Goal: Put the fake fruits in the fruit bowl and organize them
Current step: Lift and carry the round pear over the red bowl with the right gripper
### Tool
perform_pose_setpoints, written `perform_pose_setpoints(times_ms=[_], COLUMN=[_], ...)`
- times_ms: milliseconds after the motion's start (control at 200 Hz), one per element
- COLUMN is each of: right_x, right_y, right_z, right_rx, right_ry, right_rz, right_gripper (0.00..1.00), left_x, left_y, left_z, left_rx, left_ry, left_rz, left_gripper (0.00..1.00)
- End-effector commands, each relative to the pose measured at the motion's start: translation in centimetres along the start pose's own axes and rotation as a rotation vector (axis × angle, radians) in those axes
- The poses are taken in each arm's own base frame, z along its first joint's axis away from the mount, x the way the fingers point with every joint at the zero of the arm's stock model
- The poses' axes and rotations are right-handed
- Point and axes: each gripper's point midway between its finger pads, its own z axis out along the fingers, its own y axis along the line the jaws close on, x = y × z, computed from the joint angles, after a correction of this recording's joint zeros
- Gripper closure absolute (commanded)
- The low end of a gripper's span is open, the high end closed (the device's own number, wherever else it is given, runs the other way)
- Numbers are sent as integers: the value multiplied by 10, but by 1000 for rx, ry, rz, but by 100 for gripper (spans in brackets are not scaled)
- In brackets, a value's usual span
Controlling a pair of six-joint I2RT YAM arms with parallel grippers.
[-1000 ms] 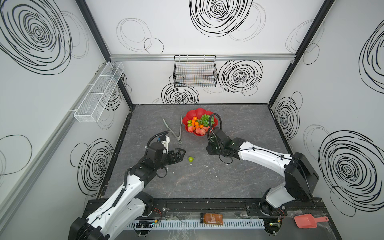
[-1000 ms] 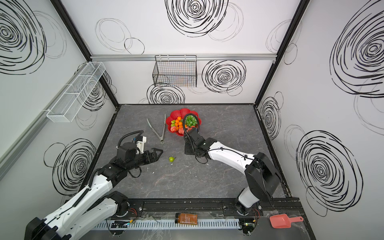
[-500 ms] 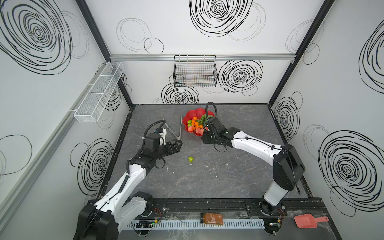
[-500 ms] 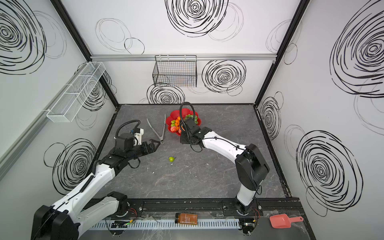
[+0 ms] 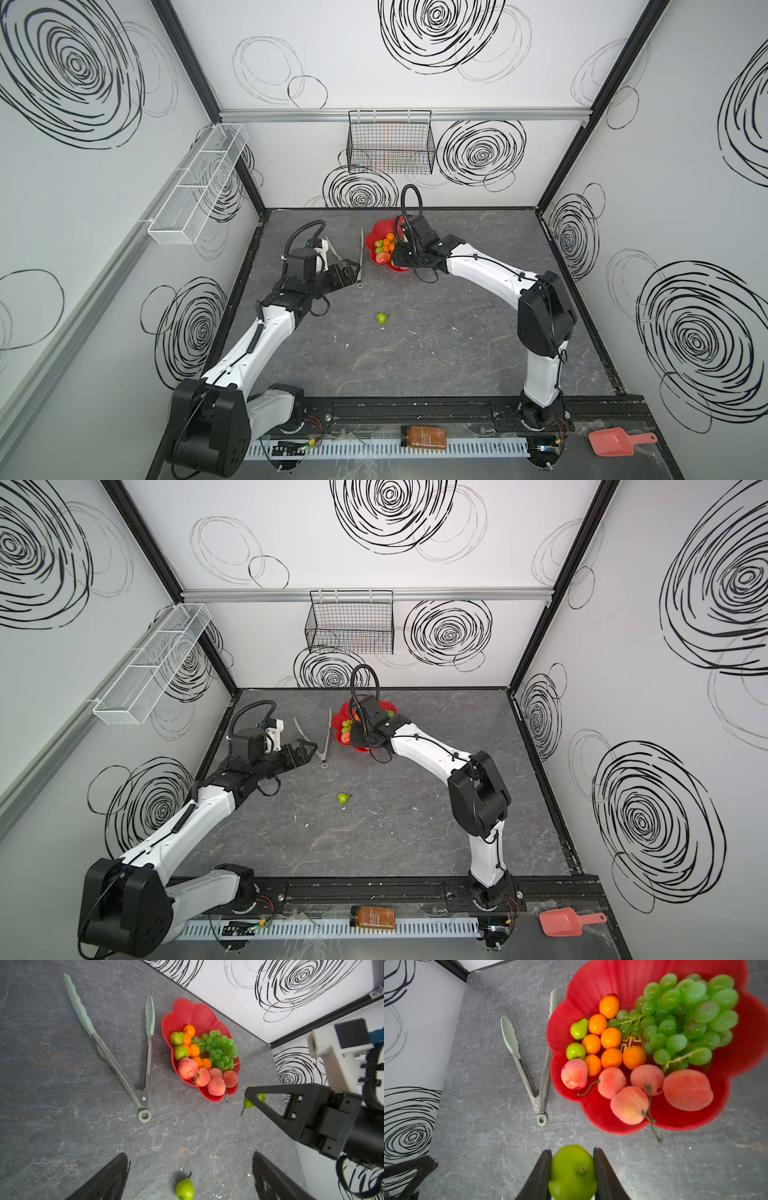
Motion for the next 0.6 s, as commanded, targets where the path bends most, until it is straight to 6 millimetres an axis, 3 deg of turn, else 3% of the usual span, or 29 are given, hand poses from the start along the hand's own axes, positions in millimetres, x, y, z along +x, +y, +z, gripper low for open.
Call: perform_pose_setpoints(times_ms=[0, 595], right_x=[-11, -83], right_y=[0, -5], right_z=[9, 80], right_rx=[13, -61], right_ry=[4, -51], right_rz=[-15, -19], right_gripper=[70, 69], left_x=[-36, -82], left_y=[-18, -19], left_z=[1, 54], left_rx=[50, 33], left_ry=[-83, -109], left_rz=[41, -45], left_gripper=[4, 4])
